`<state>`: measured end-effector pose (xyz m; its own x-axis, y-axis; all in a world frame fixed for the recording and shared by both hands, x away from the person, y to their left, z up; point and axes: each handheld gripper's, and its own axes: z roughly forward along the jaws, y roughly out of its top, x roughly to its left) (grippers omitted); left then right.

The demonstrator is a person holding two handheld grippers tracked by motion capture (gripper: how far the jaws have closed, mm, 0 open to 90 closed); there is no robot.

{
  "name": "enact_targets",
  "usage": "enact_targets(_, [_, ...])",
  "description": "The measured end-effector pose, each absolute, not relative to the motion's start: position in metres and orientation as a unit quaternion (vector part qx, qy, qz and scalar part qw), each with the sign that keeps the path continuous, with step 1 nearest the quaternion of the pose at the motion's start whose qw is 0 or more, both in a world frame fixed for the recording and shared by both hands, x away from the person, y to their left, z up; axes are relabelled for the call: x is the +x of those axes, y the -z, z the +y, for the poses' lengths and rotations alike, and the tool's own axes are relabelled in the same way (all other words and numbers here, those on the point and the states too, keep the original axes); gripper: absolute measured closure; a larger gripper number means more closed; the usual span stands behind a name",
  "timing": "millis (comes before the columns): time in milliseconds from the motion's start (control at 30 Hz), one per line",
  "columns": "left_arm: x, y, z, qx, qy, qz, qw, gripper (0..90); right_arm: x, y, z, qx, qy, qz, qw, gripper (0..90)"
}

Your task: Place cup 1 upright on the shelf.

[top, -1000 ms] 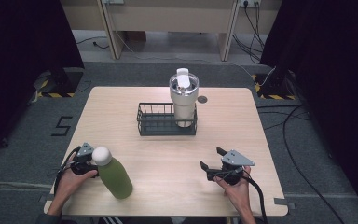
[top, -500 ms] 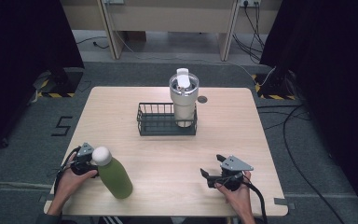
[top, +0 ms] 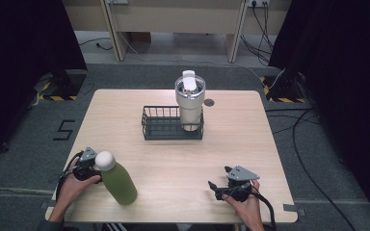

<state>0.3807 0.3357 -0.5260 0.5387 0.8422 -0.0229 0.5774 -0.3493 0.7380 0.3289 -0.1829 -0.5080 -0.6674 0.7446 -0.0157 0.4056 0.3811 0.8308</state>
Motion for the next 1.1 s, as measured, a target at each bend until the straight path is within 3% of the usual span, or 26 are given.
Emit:
enact_targets(933, [0.38,0.526,0.336,0.802,-0.183,0.44,0.359,5.4,0.326,0.519,-0.182,0.368,-0.356,0.845,0.158,12.3])
enact_targets(1067, [0.379,0.525,0.337,0.802,-0.182,0.436,0.367,8.4,0.326,0.519,-0.181,0.366,-0.356,0.846,0.156,11.2])
enact_targets(1100, [0.378,0.525,0.337,0.801,-0.181,0.433,0.372,12.7,0.326,0.519,-0.181,0.366,-0.356,0.846,0.156,11.1])
